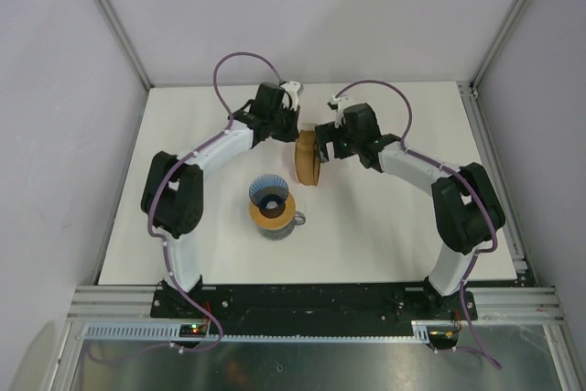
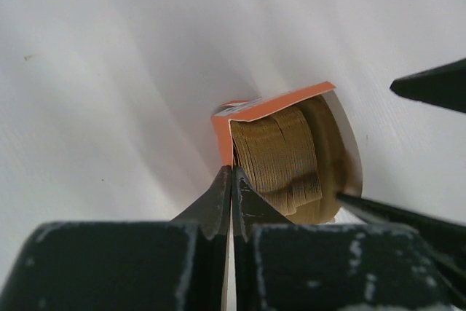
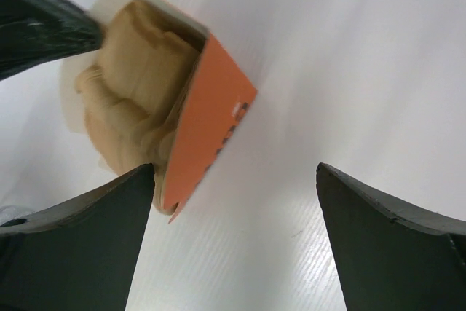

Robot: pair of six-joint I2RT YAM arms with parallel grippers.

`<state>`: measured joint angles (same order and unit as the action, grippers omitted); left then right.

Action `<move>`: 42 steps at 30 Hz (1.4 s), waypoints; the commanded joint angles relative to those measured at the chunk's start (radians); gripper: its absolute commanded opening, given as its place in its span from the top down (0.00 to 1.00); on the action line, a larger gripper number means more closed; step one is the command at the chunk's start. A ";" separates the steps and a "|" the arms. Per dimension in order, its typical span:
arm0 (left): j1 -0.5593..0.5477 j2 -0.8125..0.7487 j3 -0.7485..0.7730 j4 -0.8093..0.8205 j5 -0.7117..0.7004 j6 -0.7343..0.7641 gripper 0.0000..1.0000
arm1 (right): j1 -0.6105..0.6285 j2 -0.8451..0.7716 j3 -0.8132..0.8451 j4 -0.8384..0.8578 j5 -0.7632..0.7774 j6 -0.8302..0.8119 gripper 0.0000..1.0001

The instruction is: Place the coffee filter in the dripper

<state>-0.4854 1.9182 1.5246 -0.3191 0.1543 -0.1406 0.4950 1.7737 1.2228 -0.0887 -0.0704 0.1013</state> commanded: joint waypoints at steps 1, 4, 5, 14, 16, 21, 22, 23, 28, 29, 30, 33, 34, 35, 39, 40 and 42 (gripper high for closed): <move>-0.002 -0.048 0.016 -0.027 0.003 -0.116 1.00 | 0.039 -0.099 -0.005 0.074 -0.040 -0.052 0.03; -0.012 -0.049 0.029 -0.026 -0.027 -0.125 1.00 | 0.060 -0.145 -0.005 0.107 -0.039 -0.067 0.03; -0.014 -0.048 0.033 -0.027 -0.032 -0.127 1.00 | 0.070 -0.159 -0.005 0.115 -0.034 -0.070 0.03; -0.026 -0.045 0.039 -0.027 -0.040 -0.124 1.00 | 0.170 -0.221 -0.005 0.165 -0.129 -0.054 0.09; -0.027 -0.046 0.040 -0.028 -0.040 -0.120 1.00 | 0.166 -0.201 -0.005 0.190 -0.235 -0.024 0.19; -0.027 -0.053 0.038 -0.027 -0.036 -0.110 1.00 | 0.131 -0.105 -0.005 0.245 -0.404 0.057 0.43; -0.027 -0.055 0.037 -0.027 -0.035 -0.109 1.00 | 0.129 -0.091 -0.005 0.250 -0.406 0.062 0.44; -0.027 -0.055 0.036 -0.028 -0.035 -0.108 1.00 | 0.132 -0.076 -0.005 0.251 -0.406 0.062 0.45; -0.027 -0.059 0.034 -0.028 -0.036 -0.100 1.00 | 0.134 -0.028 -0.005 0.265 -0.402 0.072 0.56; -0.027 -0.058 0.033 -0.028 -0.035 -0.099 1.00 | 0.132 -0.020 -0.005 0.267 -0.391 0.075 0.57; -0.027 -0.059 0.033 -0.027 -0.033 -0.098 1.00 | 0.130 -0.014 -0.005 0.269 -0.379 0.077 0.58; -0.027 -0.061 0.033 -0.027 -0.030 -0.098 1.00 | 0.125 0.007 -0.005 0.275 -0.322 0.084 0.58; -0.027 -0.062 0.034 -0.027 -0.029 -0.099 1.00 | 0.123 0.016 -0.005 0.276 -0.308 0.089 0.59; -0.027 -0.062 0.034 -0.027 -0.028 -0.099 1.00 | 0.118 0.022 -0.005 0.275 -0.293 0.093 0.60; -0.027 -0.066 0.034 -0.027 -0.025 -0.092 1.00 | 0.104 0.050 -0.005 0.262 -0.270 0.106 0.63; -0.027 -0.067 0.033 -0.027 -0.024 -0.088 1.00 | 0.100 0.057 -0.005 0.261 -0.267 0.108 0.63; -0.027 -0.069 0.032 -0.026 -0.023 -0.082 1.00 | 0.094 0.069 -0.005 0.267 -0.260 0.113 0.63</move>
<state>-0.5030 1.9133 1.5269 -0.3397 0.1123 -0.2428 0.6033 1.8156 1.2098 0.1436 -0.3695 0.1928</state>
